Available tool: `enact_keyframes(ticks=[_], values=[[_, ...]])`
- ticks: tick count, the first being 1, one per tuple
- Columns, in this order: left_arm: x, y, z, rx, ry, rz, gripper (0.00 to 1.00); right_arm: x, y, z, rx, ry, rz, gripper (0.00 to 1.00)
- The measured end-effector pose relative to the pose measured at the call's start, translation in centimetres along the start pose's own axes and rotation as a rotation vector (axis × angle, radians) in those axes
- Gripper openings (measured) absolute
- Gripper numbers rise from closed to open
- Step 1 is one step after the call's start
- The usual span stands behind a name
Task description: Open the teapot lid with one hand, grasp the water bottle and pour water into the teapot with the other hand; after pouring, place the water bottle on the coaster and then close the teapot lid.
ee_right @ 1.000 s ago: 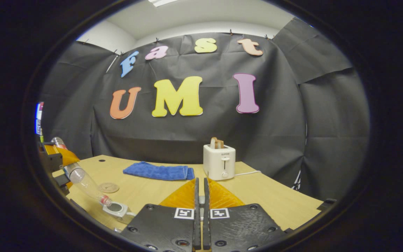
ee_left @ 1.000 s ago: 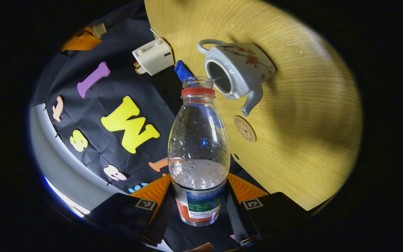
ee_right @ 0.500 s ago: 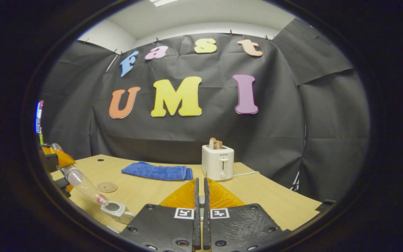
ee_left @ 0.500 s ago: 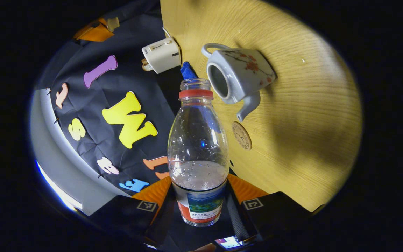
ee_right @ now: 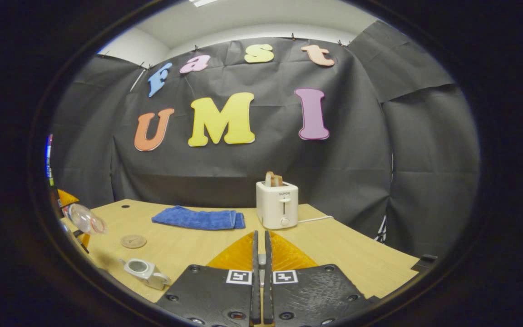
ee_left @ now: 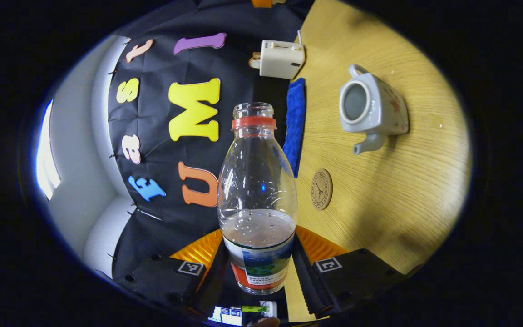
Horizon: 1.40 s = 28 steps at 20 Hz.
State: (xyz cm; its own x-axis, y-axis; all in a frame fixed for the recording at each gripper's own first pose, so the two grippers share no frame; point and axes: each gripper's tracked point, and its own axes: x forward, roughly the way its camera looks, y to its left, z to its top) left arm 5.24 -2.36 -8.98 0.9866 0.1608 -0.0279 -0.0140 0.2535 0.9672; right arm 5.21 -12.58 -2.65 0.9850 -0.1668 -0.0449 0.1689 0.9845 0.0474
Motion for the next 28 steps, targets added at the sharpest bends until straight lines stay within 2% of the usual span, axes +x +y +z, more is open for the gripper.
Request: enact_keyframes(ticks=[1,2,3,7,11,15,21,24,28], values=[[0.4,0.4,-0.4,-0.049,0.002,-0.004,0.73,0.1,0.1,-0.2,-0.005,0.003,0.001,0.02],[0.6,0.4,-0.5,-0.106,0.003,-0.009,0.77,0.2,0.2,-0.4,-0.010,0.007,-0.001,0.02],[0.9,0.2,-0.6,-0.166,-0.004,-0.026,0.74,0.2,0.4,-0.6,-0.014,0.010,0.000,0.02],[2.1,-0.4,-0.4,-0.506,-0.006,-0.126,0.74,0.3,1.5,-1.5,-0.038,0.024,0.013,0.02],[3.8,0.4,0.4,-0.804,-0.026,-0.165,0.74,0.5,2.1,-1.9,-0.062,0.024,0.016,0.02],[5.7,0.5,0.6,-0.987,-0.039,-0.163,0.75,0.8,2.4,-2.7,-0.053,0.039,0.015,0.02],[8.8,-0.2,2.6,-1.298,-0.071,-0.222,0.76,1.1,2.6,-3.3,-0.049,0.053,0.019,0.02],[10.4,-1.2,2.8,-1.388,-0.056,-0.245,0.76,1.1,2.4,-3.3,-0.046,0.056,0.019,0.02],[13.8,-0.9,3.0,-1.481,-0.056,-0.238,0.77,0.9,2.7,-3.2,-0.040,0.071,0.047,0.02]])
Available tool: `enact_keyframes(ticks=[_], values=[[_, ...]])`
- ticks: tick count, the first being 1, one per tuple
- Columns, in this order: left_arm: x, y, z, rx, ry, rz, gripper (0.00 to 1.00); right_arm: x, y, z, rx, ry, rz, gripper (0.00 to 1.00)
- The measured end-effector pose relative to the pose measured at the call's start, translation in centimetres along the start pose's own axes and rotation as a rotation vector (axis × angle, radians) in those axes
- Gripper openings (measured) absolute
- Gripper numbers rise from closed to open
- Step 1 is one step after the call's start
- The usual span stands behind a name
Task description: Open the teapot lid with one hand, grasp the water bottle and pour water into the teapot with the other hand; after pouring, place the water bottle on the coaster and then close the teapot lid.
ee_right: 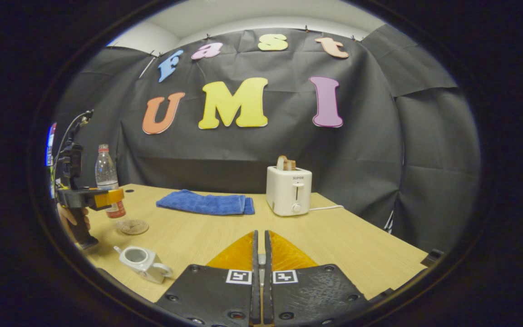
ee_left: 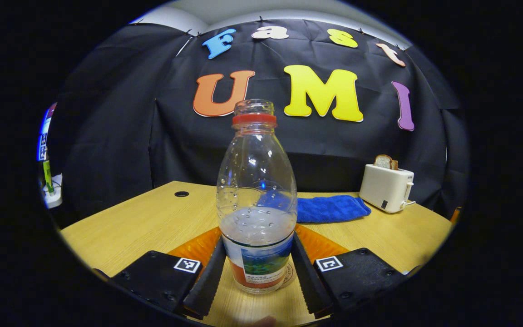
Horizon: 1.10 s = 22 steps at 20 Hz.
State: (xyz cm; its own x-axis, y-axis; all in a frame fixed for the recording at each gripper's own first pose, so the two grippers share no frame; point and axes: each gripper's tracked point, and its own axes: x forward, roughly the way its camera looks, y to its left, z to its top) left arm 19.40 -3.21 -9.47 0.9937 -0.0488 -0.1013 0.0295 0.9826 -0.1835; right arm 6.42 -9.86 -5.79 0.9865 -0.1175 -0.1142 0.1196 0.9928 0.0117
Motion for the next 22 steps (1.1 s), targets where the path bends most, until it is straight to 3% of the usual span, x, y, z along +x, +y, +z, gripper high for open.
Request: enact_keyframes(ticks=[5,13,18,22], values=[[2.6,-0.5,-0.9,-0.001,0.021,-0.015,0.78,-0.2,0.3,0.2,-0.013,-0.013,0.005,0.02],[2.8,-1.2,-1.2,-0.015,0.014,-0.079,0.80,0.4,1.1,-1.1,-0.035,0.012,0.012,0.02],[2.3,-1.9,-1.5,0.028,0.009,-0.114,0.82,0.6,1.5,-1.4,-0.044,0.019,0.015,0.02],[2.1,-2.1,-2.2,0.100,0.025,-0.109,0.89,0.5,1.9,-1.5,-0.066,0.015,0.019,0.02]])
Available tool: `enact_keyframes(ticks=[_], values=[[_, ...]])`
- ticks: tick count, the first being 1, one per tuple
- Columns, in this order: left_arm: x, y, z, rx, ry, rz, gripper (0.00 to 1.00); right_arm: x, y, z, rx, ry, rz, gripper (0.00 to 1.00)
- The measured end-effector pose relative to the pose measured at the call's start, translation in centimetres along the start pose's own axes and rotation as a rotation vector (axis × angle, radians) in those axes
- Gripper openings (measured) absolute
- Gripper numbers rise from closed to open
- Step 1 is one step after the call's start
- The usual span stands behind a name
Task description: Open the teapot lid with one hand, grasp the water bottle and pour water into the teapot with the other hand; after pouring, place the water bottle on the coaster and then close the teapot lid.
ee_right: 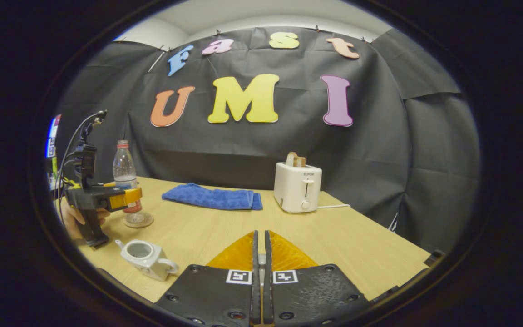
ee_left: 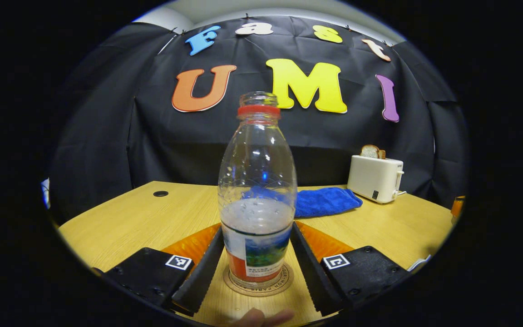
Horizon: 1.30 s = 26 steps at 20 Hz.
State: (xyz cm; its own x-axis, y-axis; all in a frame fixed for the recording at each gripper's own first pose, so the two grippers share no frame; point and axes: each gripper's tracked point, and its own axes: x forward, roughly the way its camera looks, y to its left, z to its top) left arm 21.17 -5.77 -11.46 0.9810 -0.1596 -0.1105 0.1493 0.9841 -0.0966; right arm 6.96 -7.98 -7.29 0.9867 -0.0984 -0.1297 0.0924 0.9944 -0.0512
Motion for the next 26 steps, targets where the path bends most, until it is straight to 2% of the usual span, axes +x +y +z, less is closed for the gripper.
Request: enact_keyframes(ticks=[9,11,16,21,26], values=[[-1.3,-0.6,0.2,0.016,-0.006,-0.011,0.93,-0.6,2.2,-0.3,-0.027,-0.003,0.036,0.02],[-2.0,0.1,0.3,0.049,-0.022,0.025,0.93,-0.7,3.0,-0.3,-0.034,-0.005,0.044,0.02],[-4.8,-0.4,0.0,0.044,-0.048,0.004,0.92,-1.4,5.0,0.0,-0.061,-0.025,0.068,0.02],[-8.7,0.7,0.7,0.019,-0.127,0.051,0.92,-2.3,7.0,-0.1,-0.077,-0.036,0.091,0.02],[-12.7,2.6,1.7,0.022,-0.133,0.130,0.92,-3.2,9.6,0.3,-0.102,-0.056,0.138,0.02]])
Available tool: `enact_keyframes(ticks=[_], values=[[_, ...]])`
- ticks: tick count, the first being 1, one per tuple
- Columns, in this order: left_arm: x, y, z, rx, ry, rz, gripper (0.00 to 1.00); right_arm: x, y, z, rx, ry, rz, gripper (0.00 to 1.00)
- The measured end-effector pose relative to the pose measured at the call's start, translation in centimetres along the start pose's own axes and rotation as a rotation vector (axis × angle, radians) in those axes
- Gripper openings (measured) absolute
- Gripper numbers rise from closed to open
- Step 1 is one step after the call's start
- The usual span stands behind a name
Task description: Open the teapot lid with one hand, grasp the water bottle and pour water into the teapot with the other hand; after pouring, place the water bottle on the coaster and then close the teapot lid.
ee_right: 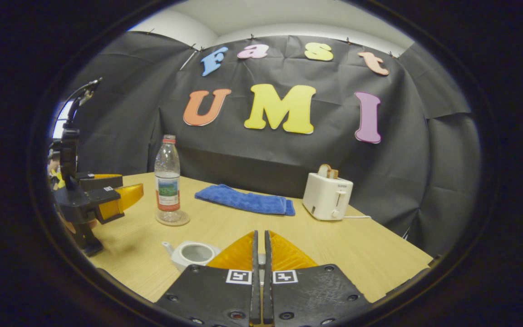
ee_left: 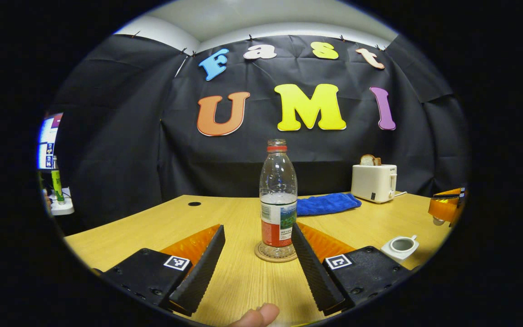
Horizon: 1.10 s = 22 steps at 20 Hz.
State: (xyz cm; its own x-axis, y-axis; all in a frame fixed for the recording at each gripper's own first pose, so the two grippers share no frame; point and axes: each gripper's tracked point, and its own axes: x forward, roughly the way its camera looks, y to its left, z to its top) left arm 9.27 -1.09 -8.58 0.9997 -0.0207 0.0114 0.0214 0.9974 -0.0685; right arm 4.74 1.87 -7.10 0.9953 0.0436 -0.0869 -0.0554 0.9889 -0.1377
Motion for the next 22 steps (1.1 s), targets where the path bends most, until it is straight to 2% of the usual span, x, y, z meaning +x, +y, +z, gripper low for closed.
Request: enact_keyframes(ticks=[3,8,10,14,22], values=[[-2.3,-0.2,2.5,-0.009,0.009,-0.002,0.92,0.6,1.9,-0.1,0.012,0.001,0.059,0.02],[-6.0,1.0,7.1,0.060,-0.063,0.025,0.92,1.8,5.2,-0.3,0.079,0.046,0.169,0.02],[-6.6,1.4,7.2,0.073,-0.026,0.029,0.92,1.9,6.1,0.5,0.077,0.034,0.196,0.02],[-7.7,3.0,7.2,0.096,0.039,0.053,0.92,1.6,9.2,0.7,0.101,0.019,0.333,0.04],[-7.2,3.8,7.5,0.084,0.043,0.028,0.92,2.8,9.1,0.5,0.067,0.019,0.293,0.04]])
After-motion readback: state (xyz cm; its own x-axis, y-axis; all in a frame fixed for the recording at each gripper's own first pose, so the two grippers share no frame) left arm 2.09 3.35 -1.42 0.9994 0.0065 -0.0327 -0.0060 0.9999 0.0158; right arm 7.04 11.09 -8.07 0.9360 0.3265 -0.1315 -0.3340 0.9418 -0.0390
